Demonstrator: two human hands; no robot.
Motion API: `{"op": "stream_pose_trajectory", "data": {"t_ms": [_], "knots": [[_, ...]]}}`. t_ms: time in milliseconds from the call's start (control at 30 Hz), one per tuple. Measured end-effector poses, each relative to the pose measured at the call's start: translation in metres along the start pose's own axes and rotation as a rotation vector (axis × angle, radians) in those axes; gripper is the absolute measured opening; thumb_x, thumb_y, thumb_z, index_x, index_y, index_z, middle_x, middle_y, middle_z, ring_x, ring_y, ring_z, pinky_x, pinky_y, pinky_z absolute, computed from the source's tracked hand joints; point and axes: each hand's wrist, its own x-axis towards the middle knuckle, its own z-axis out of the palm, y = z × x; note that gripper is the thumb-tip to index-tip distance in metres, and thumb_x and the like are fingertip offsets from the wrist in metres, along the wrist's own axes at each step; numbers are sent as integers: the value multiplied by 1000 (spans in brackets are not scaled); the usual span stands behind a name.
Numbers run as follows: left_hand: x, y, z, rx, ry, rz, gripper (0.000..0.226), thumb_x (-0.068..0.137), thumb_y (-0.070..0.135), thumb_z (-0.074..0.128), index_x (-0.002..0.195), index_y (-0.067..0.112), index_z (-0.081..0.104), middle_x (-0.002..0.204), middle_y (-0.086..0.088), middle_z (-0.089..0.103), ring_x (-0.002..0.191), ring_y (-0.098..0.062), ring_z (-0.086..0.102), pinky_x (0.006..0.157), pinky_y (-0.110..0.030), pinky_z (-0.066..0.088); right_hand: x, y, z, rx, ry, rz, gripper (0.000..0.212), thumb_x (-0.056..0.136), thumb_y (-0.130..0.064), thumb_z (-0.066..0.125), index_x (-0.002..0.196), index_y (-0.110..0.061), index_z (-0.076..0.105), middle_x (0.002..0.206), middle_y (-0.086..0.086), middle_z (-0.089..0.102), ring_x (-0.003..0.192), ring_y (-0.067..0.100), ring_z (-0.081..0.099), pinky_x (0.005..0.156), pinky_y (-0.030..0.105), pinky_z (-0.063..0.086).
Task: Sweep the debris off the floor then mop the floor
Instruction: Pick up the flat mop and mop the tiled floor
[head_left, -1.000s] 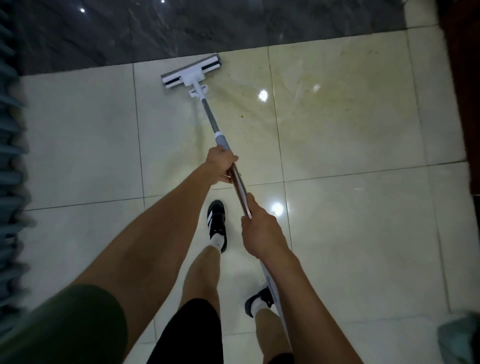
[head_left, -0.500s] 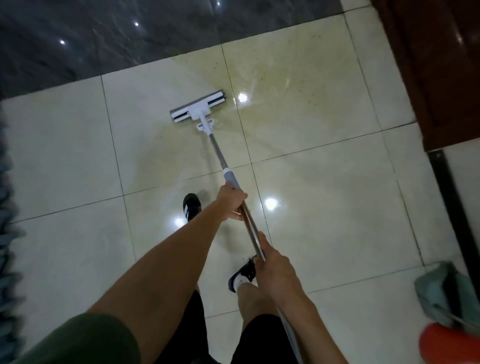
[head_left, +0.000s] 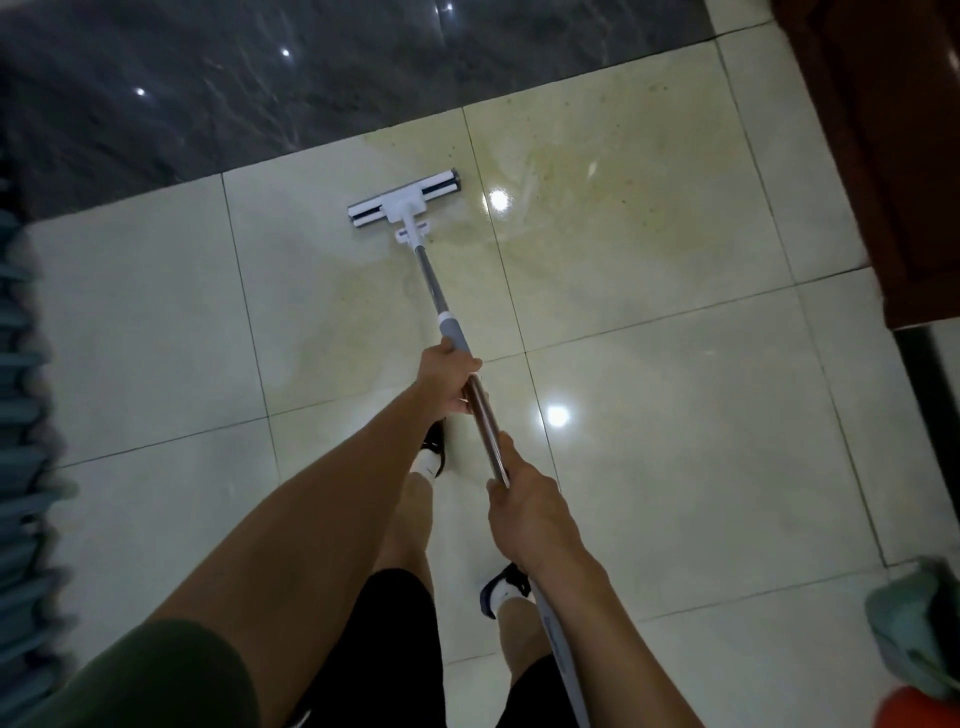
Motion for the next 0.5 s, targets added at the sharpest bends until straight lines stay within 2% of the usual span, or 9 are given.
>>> {"op": "stream_pose_trajectory", "data": {"t_ms": [133, 233, 300, 367, 500], "knots": [[46, 62, -29, -15, -13, 46, 64, 95, 3, 66, 152, 17, 40, 116, -24, 65, 69, -31, 65, 56, -47, 57, 53, -64, -8, -29, 10, 13, 63, 104, -25, 43, 157, -39, 12, 115, 6, 64, 88, 18, 64, 77, 30, 55], [80, 119, -56, -19, -14, 63, 67, 96, 4, 66, 154, 17, 36, 98, -19, 65, 64, -32, 66, 53, -45, 57, 99, -120, -15, -22, 40, 16, 62, 105, -25, 44, 156, -40, 14, 114, 7, 64, 86, 19, 64, 75, 31, 56], [103, 159, -74, -13, -14, 77, 66, 96, 4, 65, 154, 17, 36, 90, -16, 62, 60, -30, 65, 48, -42, 55, 128, -158, -18, 1, 62, 17, 61, 105, -26, 43, 157, -37, 15, 120, 8, 64, 94, 22, 66, 81, 35, 57], [125, 197, -91, 3, -13, 84, 61, 96, 4, 65, 150, 14, 40, 89, -15, 61, 60, -30, 64, 48, -41, 55, 155, -194, -22, 5, 79, 14, 60, 105, -26, 43, 158, -36, 15, 124, 8, 63, 101, 23, 66, 88, 38, 57], [165, 262, -113, 66, 18, 125, 38, 96, 11, 67, 130, 8, 51, 90, -16, 62, 63, -31, 67, 46, -39, 55, 207, -255, -37, -19, 94, 7, 58, 105, -27, 42, 157, -36, 16, 121, 9, 63, 97, 24, 65, 83, 38, 57]]}}
